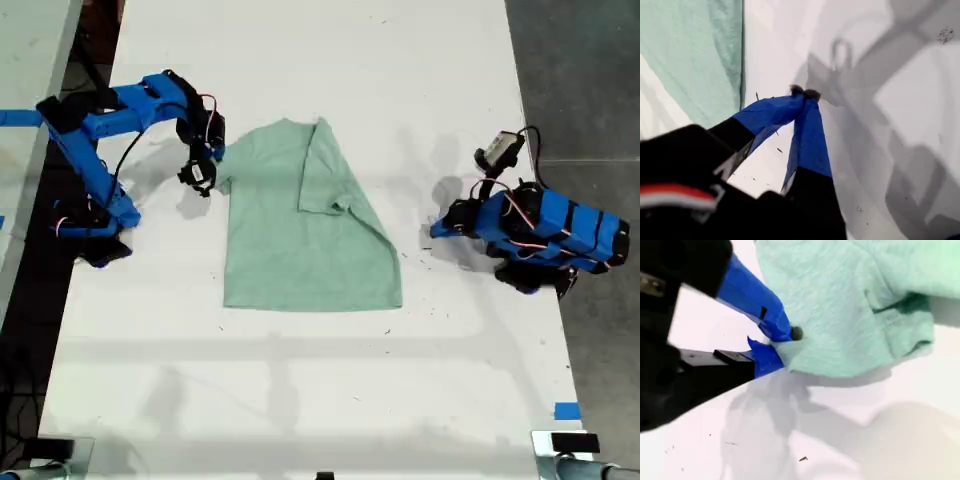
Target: Fold t shirt
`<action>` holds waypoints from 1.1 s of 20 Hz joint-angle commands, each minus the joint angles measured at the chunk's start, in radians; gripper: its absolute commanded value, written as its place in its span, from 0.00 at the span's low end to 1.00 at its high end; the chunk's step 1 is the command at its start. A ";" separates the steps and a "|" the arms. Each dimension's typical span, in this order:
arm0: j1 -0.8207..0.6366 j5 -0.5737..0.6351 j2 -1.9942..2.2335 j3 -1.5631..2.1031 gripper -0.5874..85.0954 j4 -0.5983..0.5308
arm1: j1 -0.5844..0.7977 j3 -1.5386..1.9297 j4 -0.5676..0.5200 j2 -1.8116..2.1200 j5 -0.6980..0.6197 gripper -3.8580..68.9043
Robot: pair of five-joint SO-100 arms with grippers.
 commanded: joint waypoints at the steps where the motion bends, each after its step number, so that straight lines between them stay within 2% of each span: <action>1: 0.133 -0.091 0.052 -0.213 0.01 0.160 | -0.006 0.000 0.006 0.008 0.008 0.03; 3: 0.235 -0.164 -0.011 -0.448 0.01 0.296 | -0.006 0.000 0.006 0.008 0.008 0.03; 5: 0.337 -0.249 -0.110 -0.678 0.01 0.382 | -0.006 0.000 0.006 0.008 0.009 0.03; 8: 0.454 -0.370 -0.316 -0.899 0.01 0.394 | -0.008 0.000 0.008 0.008 0.009 0.03; 12: 0.535 -0.446 -0.434 -0.982 0.01 0.299 | -0.011 -0.002 0.008 0.008 0.009 0.03; 14: 0.549 -0.439 -0.414 -0.982 0.34 0.267 | -0.012 -0.002 0.008 0.008 0.008 0.03; 15: 0.549 -0.428 -0.391 -0.982 0.37 0.267 | -0.014 -0.002 0.008 0.008 0.008 0.03; 16: 0.543 -0.419 -0.357 -0.982 0.37 0.273 | -0.014 -0.003 0.008 0.008 0.008 0.03; 17: 0.534 -0.411 -0.310 -0.980 0.31 0.288 | -0.014 -0.003 0.008 0.008 0.006 0.03; 18: 0.514 -0.428 -0.250 -0.976 0.01 0.321 | -0.014 -0.003 0.008 0.008 0.006 0.03; 22: 0.476 -0.425 0.160 -0.853 0.01 0.373 | -0.015 -0.003 0.008 0.008 0.006 0.03</action>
